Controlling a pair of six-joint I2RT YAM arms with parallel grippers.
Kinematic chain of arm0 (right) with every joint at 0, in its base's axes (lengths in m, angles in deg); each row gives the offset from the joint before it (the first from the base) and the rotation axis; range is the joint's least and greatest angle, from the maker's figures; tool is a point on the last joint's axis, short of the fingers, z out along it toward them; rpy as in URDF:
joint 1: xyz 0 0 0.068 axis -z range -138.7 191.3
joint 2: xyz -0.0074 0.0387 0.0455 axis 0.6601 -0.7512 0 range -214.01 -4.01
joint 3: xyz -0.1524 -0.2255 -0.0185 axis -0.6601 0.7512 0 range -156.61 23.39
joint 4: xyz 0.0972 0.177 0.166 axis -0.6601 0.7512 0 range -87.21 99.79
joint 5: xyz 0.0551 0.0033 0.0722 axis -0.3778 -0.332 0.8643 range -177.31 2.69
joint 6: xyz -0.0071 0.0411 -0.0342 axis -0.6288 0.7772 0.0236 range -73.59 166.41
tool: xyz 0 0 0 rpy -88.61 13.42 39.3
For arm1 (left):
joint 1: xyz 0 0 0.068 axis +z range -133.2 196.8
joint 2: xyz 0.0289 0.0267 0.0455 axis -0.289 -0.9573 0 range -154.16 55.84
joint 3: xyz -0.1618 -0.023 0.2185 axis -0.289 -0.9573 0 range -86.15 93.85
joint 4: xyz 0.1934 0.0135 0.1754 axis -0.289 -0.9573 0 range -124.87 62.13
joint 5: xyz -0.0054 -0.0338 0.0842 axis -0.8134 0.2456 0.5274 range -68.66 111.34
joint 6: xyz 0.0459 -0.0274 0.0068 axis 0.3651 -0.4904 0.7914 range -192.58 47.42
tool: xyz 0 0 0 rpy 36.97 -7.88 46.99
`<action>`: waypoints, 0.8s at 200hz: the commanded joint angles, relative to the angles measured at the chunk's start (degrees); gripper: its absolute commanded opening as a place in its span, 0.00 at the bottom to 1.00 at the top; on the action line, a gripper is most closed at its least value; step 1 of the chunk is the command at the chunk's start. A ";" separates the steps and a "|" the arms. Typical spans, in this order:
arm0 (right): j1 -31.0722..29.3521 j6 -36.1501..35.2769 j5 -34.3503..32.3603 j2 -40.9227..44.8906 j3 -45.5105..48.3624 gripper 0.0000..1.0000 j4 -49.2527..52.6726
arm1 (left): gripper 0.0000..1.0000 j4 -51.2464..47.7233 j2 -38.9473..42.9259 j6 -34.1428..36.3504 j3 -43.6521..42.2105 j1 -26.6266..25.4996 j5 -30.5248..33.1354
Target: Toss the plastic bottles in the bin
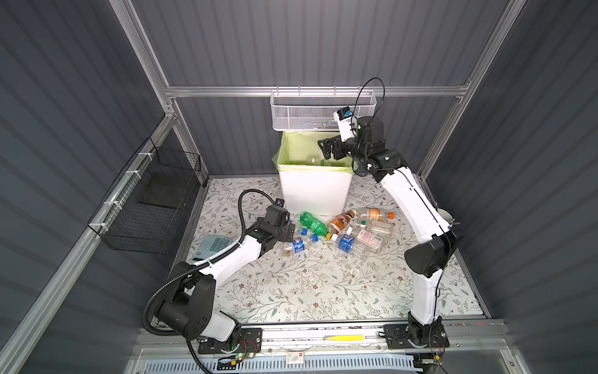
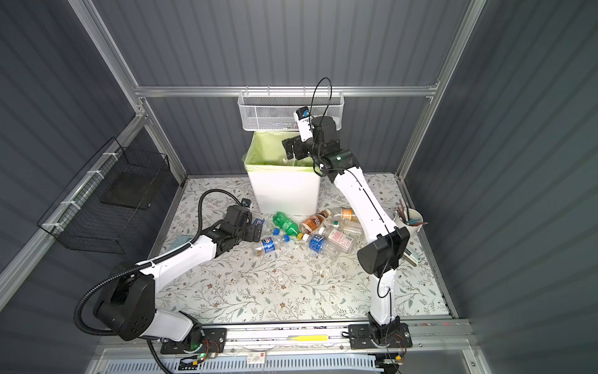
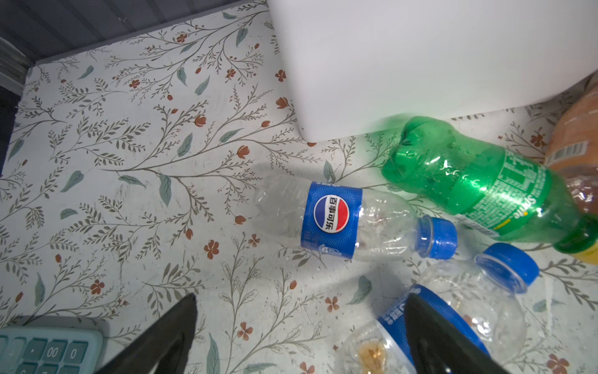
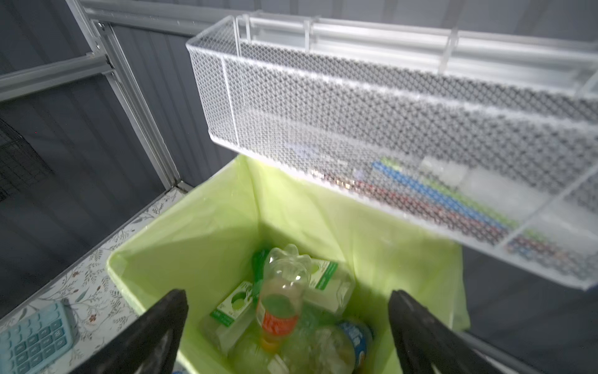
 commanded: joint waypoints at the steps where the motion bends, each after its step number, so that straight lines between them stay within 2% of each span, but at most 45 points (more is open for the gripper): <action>1: -0.01 1.60 -3.47 16.43 8.79 0.99 -12.34 | 1.00 -0.83 0.26 3.18 1.38 -2.03 1.99; 26: 0.09 1.69 -6.59 22.99 18.30 0.99 -15.86 | 1.00 -1.80 -1.51 6.91 3.04 -5.29 4.20; 48: 0.59 1.82 -9.25 27.78 26.73 0.99 -18.12 | 1.00 -3.77 -3.98 10.54 5.37 -6.85 3.16; 106: 8.29 9.02 -9.66 38.44 51.04 0.99 -19.45 | 0.98 -11.56 -9.97 17.81 11.66 -7.36 -6.22; 160: 15.07 15.42 -7.95 45.58 68.55 0.99 -20.40 | 0.91 -16.53 -13.94 19.53 14.38 -7.69 -12.66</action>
